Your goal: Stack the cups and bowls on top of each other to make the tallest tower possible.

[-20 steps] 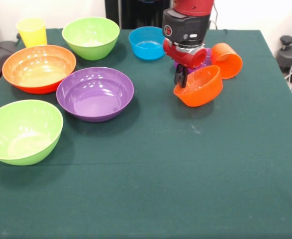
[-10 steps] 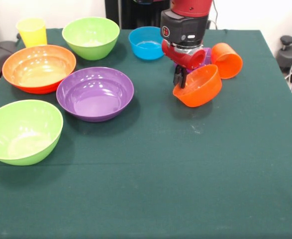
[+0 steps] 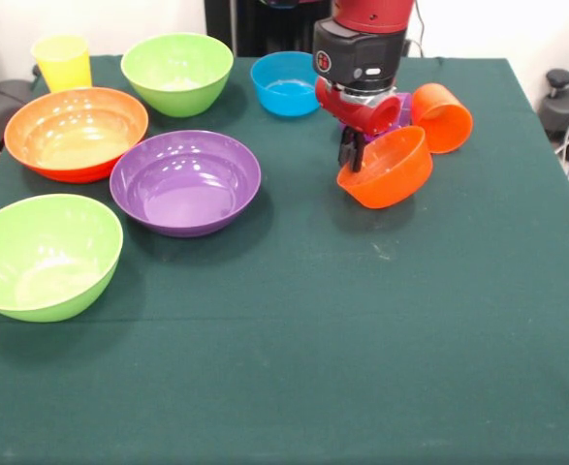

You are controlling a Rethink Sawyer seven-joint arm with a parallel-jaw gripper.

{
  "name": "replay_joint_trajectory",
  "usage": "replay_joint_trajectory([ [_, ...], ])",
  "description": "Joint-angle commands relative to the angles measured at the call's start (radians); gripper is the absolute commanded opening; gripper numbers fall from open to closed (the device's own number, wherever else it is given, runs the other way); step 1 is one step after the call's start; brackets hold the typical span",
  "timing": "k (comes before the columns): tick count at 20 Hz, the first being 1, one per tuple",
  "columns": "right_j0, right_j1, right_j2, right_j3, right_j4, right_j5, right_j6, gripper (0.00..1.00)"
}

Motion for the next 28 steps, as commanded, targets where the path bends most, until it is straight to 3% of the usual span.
replay_joint_trajectory([
  [1,-0.026,0.129,0.051,-0.054,-0.027,0.066,0.092,0.0],
  [28,-0.037,0.13,0.089,-0.021,-0.029,0.06,0.085,0.0],
])
